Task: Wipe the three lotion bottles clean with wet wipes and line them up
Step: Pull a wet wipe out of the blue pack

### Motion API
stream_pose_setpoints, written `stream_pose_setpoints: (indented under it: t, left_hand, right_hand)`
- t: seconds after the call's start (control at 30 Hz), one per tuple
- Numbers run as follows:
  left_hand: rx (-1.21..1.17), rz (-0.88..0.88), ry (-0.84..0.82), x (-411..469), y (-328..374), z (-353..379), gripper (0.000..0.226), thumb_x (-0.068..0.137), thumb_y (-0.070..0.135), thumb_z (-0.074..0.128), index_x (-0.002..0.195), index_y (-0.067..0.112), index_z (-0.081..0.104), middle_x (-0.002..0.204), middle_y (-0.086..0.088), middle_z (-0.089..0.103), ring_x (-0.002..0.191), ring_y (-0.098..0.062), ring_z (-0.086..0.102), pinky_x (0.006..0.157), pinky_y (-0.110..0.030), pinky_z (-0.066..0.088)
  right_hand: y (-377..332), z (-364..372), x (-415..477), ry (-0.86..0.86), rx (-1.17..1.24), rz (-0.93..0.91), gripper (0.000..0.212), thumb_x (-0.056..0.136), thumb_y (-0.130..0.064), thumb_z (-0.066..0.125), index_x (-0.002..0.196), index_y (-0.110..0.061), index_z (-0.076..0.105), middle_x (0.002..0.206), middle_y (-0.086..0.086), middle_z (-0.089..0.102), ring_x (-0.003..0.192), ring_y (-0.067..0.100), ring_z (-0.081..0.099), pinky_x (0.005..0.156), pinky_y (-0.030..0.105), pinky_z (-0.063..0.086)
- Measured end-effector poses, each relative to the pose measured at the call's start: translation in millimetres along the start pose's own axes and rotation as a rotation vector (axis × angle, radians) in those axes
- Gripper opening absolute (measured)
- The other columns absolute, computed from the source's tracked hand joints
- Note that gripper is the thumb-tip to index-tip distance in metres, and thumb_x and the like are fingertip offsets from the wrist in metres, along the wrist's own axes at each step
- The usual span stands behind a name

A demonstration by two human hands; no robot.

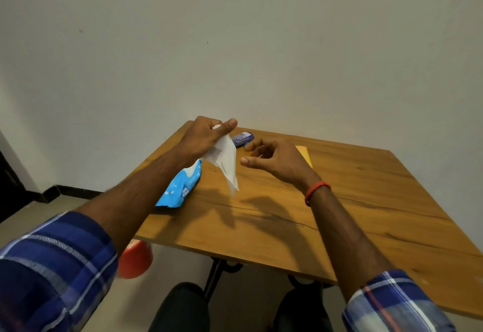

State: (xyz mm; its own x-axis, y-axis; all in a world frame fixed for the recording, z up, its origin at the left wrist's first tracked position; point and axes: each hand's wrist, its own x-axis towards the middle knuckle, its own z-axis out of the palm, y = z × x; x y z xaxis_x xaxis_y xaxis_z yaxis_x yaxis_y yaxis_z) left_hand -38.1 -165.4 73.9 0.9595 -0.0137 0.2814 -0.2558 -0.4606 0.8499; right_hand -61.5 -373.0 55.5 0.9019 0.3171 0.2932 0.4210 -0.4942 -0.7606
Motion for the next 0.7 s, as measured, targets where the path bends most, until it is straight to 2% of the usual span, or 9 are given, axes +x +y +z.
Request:
stream_pose_setpoints:
  t: [0.1, 0.17, 0.27, 0.33, 0.47, 0.53, 0.6, 0.63, 0.7]
  left_hand:
    - [0.033, 0.028, -0.017, 2, 8, 10, 0.056, 0.086, 0.062, 0.056, 0.07, 0.009, 0.06, 0.066, -0.009, 0.056, 0.064, -0.019, 0.054, 0.061, -0.028, 0.044]
    - [0.068, 0.043, -0.002, 4, 11, 15, 0.051, 0.089, 0.058, 0.057, 0.06, 0.016, 0.052, 0.058, -0.002, 0.052, 0.056, -0.015, 0.05, 0.056, -0.025, 0.04]
    - [0.136, 0.019, 0.056, 9, 12, 26, 0.057, 0.091, 0.061, 0.05, 0.055, 0.017, 0.049, 0.057, 0.0, 0.053, 0.054, -0.013, 0.049, 0.056, -0.024, 0.039]
    - [0.15, -0.041, 0.085, 13, 12, 30, 0.062, 0.094, 0.064, 0.039, 0.059, 0.013, 0.048, 0.061, -0.003, 0.052, 0.058, -0.014, 0.049, 0.059, -0.025, 0.039]
    - [-0.026, -0.162, -0.03, 23, 6, 34, 0.07, 0.091, 0.073, 0.024, 0.085, 0.01, 0.056, 0.076, -0.004, 0.057, 0.072, -0.017, 0.057, 0.067, -0.028, 0.047]
    - [-0.134, -0.154, -0.158, 26, -1, 37, 0.065, 0.092, 0.069, 0.034, 0.086, 0.01, 0.06, 0.08, -0.002, 0.064, 0.078, -0.019, 0.065, 0.068, -0.03, 0.055]
    - [-0.164, -0.068, -0.284, 31, -9, 41, 0.039, 0.091, 0.053, 0.055, 0.095, 0.016, 0.066, 0.092, -0.004, 0.071, 0.087, -0.023, 0.07, 0.07, -0.032, 0.06]
    - [-0.176, -0.043, -0.342, 34, -13, 41, 0.03, 0.087, 0.045, 0.065, 0.099, 0.018, 0.066, 0.096, -0.003, 0.073, 0.089, -0.023, 0.071, 0.071, -0.032, 0.06]
    - [-0.183, -0.035, -0.428, 39, -18, 39, 0.033, 0.076, 0.036, 0.075, 0.103, 0.02, 0.066, 0.101, -0.003, 0.073, 0.091, -0.021, 0.072, 0.074, -0.033, 0.061]
  right_hand:
    - [-10, 12, 5, 0.047, -0.079, -0.091, 0.037, 0.071, -0.045, 0.084, 0.098, -0.023, 0.071, 0.081, -0.015, 0.067, 0.073, 0.0, 0.063, 0.062, 0.011, 0.051]
    - [-7, 19, 10, 0.12, -0.113, -0.123, 0.026, 0.076, -0.04, 0.082, 0.09, -0.02, 0.072, 0.077, -0.012, 0.068, 0.067, -0.001, 0.061, 0.057, 0.008, 0.047]
    - [5, 19, 16, 0.196, -0.048, -0.132, 0.014, 0.087, -0.026, 0.074, 0.086, -0.013, 0.076, 0.076, -0.004, 0.073, 0.063, 0.001, 0.064, 0.059, 0.011, 0.047]
    - [14, 15, 18, 0.223, 0.015, -0.113, 0.015, 0.091, -0.023, 0.07, 0.083, -0.011, 0.075, 0.073, -0.002, 0.071, 0.062, 0.003, 0.064, 0.059, 0.013, 0.048]
    - [33, 7, 25, 0.261, 0.116, -0.017, 0.018, 0.095, -0.029, 0.063, 0.088, -0.013, 0.068, 0.082, 0.001, 0.069, 0.073, 0.013, 0.061, 0.067, 0.029, 0.05]
    - [40, 9, 31, 0.144, 0.183, 0.035, 0.022, 0.093, -0.034, 0.065, 0.106, -0.016, 0.066, 0.101, -0.003, 0.071, 0.092, 0.009, 0.065, 0.082, 0.033, 0.055]
    - [45, 10, 37, 0.006, 0.277, 0.092, 0.039, 0.092, -0.034, 0.067, 0.128, -0.021, 0.058, 0.121, -0.002, 0.068, 0.112, 0.012, 0.064, 0.095, 0.037, 0.054]
    - [46, 9, 38, -0.049, 0.327, 0.118, 0.044, 0.093, -0.03, 0.067, 0.134, -0.021, 0.055, 0.126, 0.0, 0.066, 0.115, 0.015, 0.063, 0.096, 0.038, 0.055]
    - [47, 5, 39, -0.115, 0.347, 0.128, 0.042, 0.093, -0.024, 0.067, 0.133, -0.02, 0.058, 0.123, 0.001, 0.069, 0.112, 0.016, 0.066, 0.092, 0.036, 0.057]
